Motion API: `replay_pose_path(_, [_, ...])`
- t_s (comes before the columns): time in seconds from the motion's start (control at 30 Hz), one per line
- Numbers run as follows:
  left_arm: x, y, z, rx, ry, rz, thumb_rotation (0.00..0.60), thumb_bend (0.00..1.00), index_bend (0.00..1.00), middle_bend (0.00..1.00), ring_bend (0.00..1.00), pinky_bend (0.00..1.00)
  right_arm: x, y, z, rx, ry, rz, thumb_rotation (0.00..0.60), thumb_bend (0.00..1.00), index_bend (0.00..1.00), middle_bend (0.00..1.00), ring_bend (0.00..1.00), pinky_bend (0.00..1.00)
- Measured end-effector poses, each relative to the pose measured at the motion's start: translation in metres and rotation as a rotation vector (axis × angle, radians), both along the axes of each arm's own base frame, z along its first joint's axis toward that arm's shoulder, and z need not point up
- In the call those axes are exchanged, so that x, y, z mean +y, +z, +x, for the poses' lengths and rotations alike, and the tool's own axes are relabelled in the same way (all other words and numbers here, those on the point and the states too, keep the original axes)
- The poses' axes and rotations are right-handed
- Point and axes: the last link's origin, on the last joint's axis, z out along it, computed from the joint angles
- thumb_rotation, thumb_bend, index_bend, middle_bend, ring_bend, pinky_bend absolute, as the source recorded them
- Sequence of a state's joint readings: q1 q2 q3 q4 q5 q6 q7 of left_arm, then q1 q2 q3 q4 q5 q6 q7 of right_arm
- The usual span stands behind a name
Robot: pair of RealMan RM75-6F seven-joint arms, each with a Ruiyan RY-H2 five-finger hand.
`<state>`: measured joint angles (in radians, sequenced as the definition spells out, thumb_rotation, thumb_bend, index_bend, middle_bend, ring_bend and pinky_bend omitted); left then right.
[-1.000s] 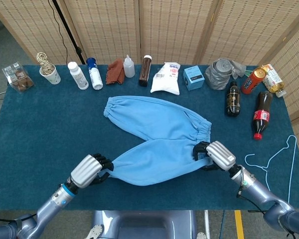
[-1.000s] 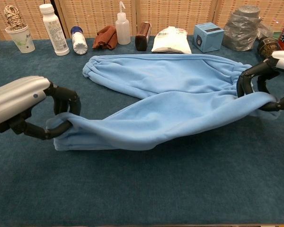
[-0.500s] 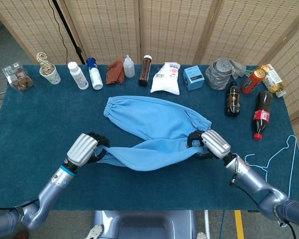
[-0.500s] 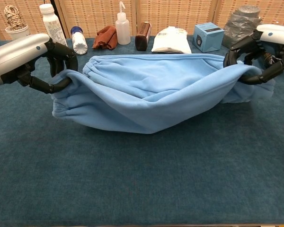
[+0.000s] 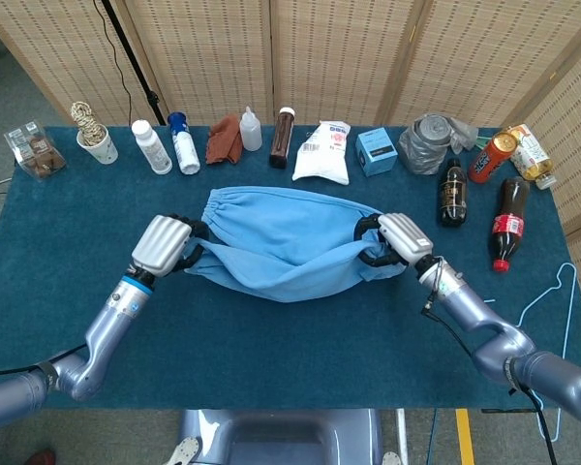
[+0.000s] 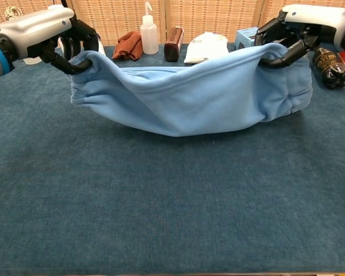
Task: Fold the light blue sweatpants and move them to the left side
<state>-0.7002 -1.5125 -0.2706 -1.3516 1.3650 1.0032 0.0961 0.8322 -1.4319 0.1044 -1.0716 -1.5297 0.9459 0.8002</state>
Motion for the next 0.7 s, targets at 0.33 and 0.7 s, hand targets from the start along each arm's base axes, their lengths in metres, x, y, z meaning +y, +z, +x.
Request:
replay_pose_path(0.33, [0.039, -0.003, 0.005, 0.060, 0.077, 0.024, 0.600, 0.48, 0.70, 0.61, 0.57, 0.53, -0.034, 0.014, -0.014, 0.001, -0.088, -0.056, 0.600, 0.78, 0.66, 0.49, 0.40, 0.63])
replay_pose_path(0.7, [0.072, -0.021, 0.016, 0.099, 0.111, 0.037, 0.600, 0.48, 0.69, 0.61, 0.57, 0.53, -0.055, 0.015, -0.030, 0.014, -0.167, -0.072, 0.600, 0.78, 0.66, 0.49, 0.40, 0.63])
